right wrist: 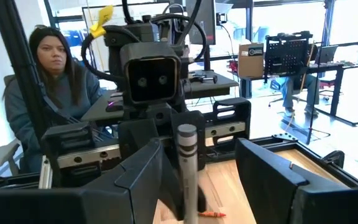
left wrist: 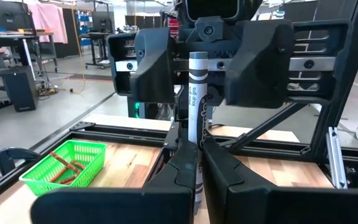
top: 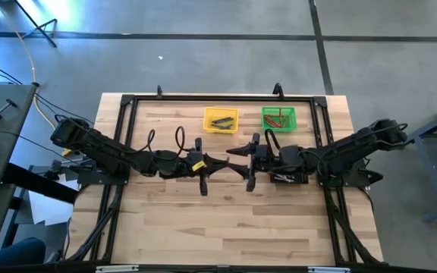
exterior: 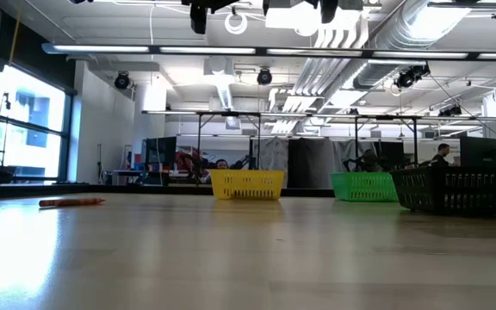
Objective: Sort crayons
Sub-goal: Put the gray crayon into the black bin
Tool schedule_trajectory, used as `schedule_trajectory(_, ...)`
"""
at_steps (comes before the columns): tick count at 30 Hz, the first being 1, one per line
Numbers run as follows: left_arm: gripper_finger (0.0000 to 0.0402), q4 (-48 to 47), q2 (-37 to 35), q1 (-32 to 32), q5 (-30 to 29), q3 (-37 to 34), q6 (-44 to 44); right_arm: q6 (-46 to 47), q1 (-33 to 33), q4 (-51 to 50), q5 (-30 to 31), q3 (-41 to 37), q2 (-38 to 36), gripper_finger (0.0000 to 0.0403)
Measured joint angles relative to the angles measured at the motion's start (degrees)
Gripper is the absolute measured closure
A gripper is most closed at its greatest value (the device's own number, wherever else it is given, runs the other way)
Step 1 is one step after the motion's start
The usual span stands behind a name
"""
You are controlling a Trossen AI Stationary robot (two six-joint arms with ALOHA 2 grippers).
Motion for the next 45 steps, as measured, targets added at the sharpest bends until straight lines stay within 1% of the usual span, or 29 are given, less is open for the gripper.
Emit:
schedule_trajectory(3,0.0401,0.00,0.00,0.00,0.00,0.00,0.00,0.25,-0.19,-0.14,0.02,0.00,0.00,0.0212)
schedule_trajectory(6,0.0401,0.01,0.00,0.00,0.02,0.00,0.00,0.46,-0.28,-0.61,0.03,0.00,0.00,0.0242)
schedule_trajectory(9,0.0401,-0.02,0.00,0.00,-0.11,0.00,0.00,0.46,-0.28,-0.63,-0.07,0.00,0.00,0.0294)
schedule_trajectory(12,0.0401,-0.11,0.00,0.04,-0.34,0.00,-0.02,0.44,-0.25,-0.79,-0.28,0.00,0.00,0.0363)
schedule_trajectory(13,0.0401,-0.15,0.00,0.04,-0.33,0.00,-0.02,0.08,-0.24,-0.85,-0.24,0.00,0.00,0.0380)
schedule_trajectory(14,0.0401,-0.15,0.00,0.04,-0.36,0.00,-0.02,-0.20,-0.26,-0.87,-0.26,0.00,-0.02,0.0389)
schedule_trajectory(18,0.0401,-0.20,0.00,0.02,-0.84,0.00,-0.06,1.07,-0.26,-1.12,-0.11,0.00,-0.02,0.0382)
schedule_trajectory(22,0.0393,-0.20,0.02,-0.02,-4.10,0.00,-1.39,0.93,-0.34,-1.36,0.26,0.00,-0.02,0.0396)
schedule_trajectory(28,0.0350,0.13,0.00,-0.04,-5.58,0.00,-1.51,1.09,-0.53,-2.44,0.70,0.02,-0.02,0.0398)
schedule_trajectory(35,0.0298,-1.20,0.00,-0.02,-5.62,0.00,-1.51,-0.02,-0.52,-3.49,5.28,0.02,-0.12,0.0400)
schedule_trajectory(38,0.0288,-3.48,0.00,-0.02,-5.62,0.00,-1.53,-0.32,-0.51,-9.21,9.94,0.02,-1.87,0.0400)
schedule_trajectory(41,0.0287,-6.39,0.00,-0.02,-5.62,0.00,-1.70,2.83,-0.50,-20.00,19.33,0.02,-5.46,0.0401)
schedule_trajectory(43,0.0289,-7.85,0.00,-0.02,-5.62,0.00,-2.56,8.12,-0.54,-29.37,24.57,0.00,-8.33,0.0401)
schedule_trajectory(45,0.0291,-8.33,0.00,-0.02,-5.61,0.00,-3.82,16.27,-0.64,-39.61,26.16,0.02,-11.16,0.0400)
